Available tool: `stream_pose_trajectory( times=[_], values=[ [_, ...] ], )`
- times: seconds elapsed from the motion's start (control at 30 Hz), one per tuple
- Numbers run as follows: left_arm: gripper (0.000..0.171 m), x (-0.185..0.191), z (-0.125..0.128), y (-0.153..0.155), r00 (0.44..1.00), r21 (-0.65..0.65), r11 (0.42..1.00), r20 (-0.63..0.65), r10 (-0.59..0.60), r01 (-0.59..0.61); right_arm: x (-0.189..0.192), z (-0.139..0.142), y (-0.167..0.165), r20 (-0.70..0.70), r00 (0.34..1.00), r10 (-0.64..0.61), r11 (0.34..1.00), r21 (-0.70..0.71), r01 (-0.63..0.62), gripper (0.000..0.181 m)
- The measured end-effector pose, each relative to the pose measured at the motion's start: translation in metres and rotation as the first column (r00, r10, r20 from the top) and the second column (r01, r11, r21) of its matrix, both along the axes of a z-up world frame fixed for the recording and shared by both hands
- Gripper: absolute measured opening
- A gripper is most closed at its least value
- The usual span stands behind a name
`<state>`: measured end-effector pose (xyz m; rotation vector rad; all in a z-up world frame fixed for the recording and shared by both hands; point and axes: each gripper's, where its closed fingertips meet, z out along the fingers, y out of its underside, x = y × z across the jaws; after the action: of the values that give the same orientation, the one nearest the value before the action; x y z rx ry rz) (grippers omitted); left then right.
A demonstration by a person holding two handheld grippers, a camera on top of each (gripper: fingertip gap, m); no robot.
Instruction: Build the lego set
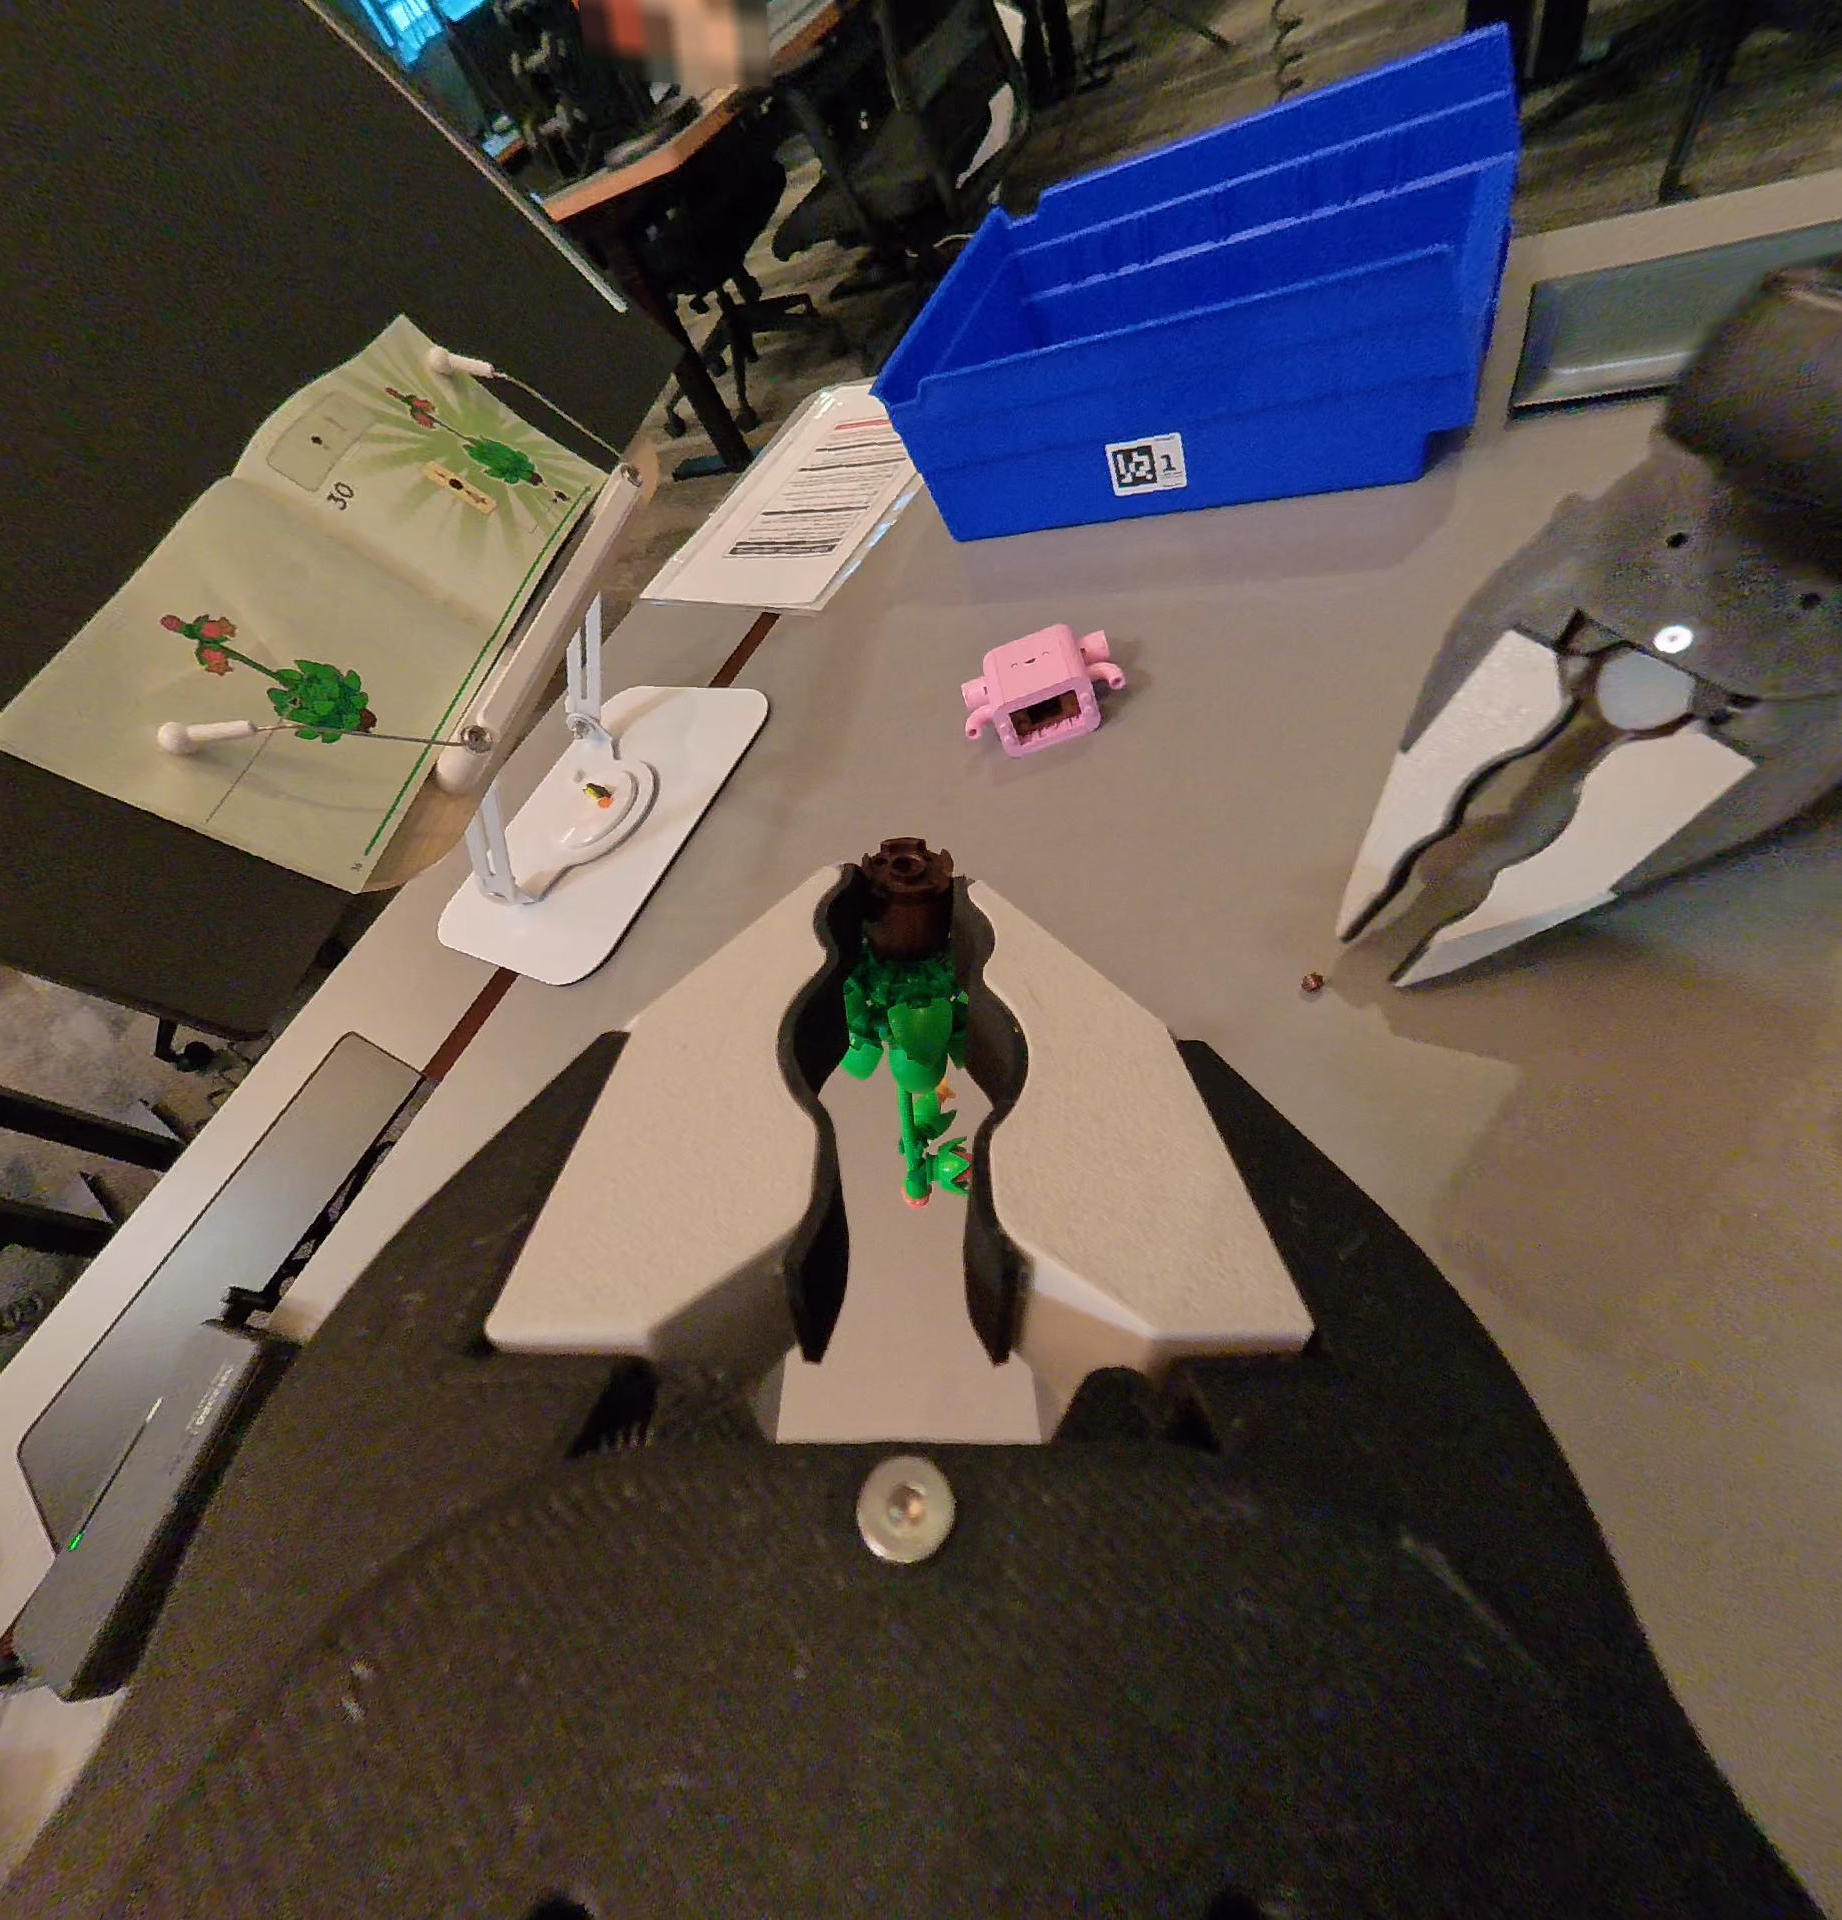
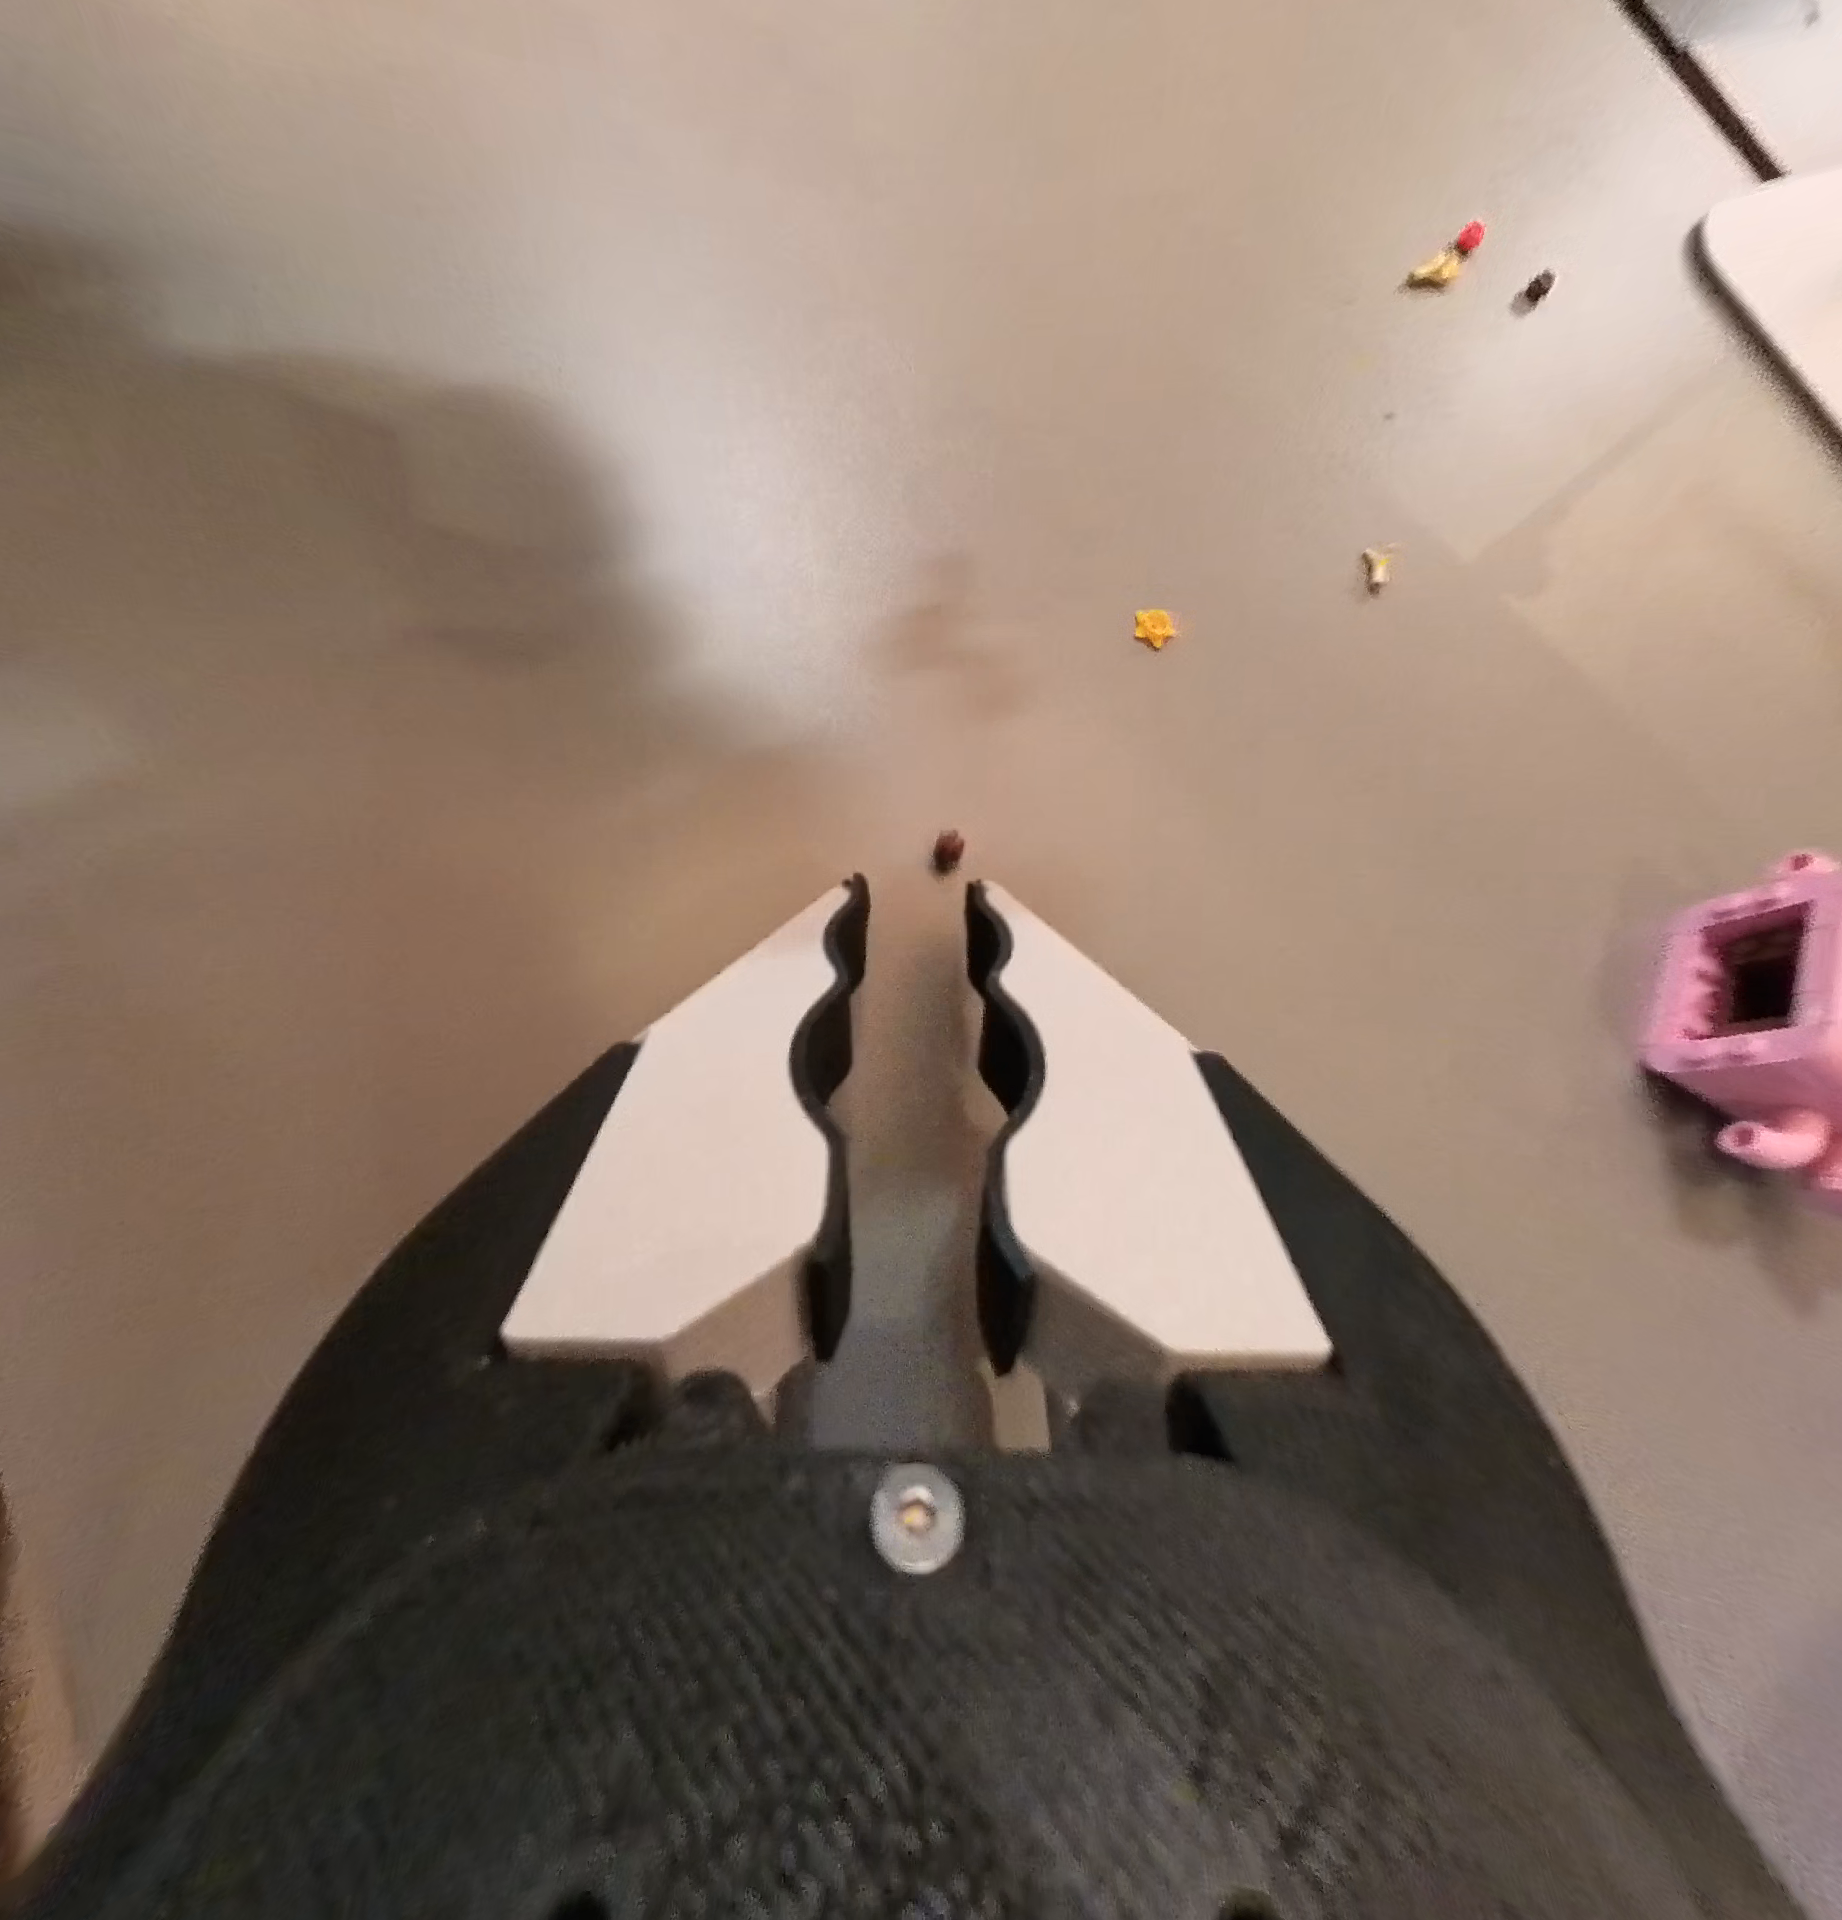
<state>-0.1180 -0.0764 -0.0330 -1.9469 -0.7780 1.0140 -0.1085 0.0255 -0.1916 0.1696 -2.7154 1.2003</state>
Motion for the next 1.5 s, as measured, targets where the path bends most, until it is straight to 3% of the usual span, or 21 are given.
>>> stream_pose_trajectory(
  times=[0.1,0.4,0.73,0.93,1.1,1.23,1.5],
  values=[
    [0.014,0.000,0.000,0.001,1.000,-0.009,1.000,-0.001,0.001,-0.001,-0.003,0.002,-0.007,0.116,0.993,-0.023,0.999,-0.035,0.028,0.020],
    [0.014,0.001,0.000,-0.004,1.000,-0.001,1.000,-0.003,0.009,-0.009,0.002,0.000,-0.016,0.273,0.962,-0.004,0.998,-0.053,0.019,0.020],
    [0.014,-0.001,-0.004,-0.007,1.000,0.007,1.000,0.008,0.013,-0.013,-0.002,0.006,-0.015,0.234,0.972,-0.015,0.996,-0.077,0.034,0.019],
    [0.014,-0.001,-0.006,-0.009,1.000,0.008,1.000,0.015,0.017,-0.017,-0.014,0.006,0.008,0.232,0.970,-0.074,0.995,-0.042,0.086,0.019],
    [0.014,-0.003,-0.010,-0.009,1.000,0.015,1.000,0.024,0.014,-0.014,0.016,0.013,0.015,0.317,0.949,-0.008,0.994,-0.105,0.043,0.017],
    [0.014,-0.004,-0.014,-0.005,0.999,0.014,1.000,0.035,0.006,-0.007,0.023,0.001,0.007,0.223,0.975,-0.013,0.998,-0.051,0.025,0.016],
    [0.014,-0.002,-0.009,-0.005,1.000,0.001,1.000,0.021,0.011,-0.011,0.015,-0.009,0.000,0.213,0.976,-0.053,0.998,-0.008,0.056,0.005]
  ],
)
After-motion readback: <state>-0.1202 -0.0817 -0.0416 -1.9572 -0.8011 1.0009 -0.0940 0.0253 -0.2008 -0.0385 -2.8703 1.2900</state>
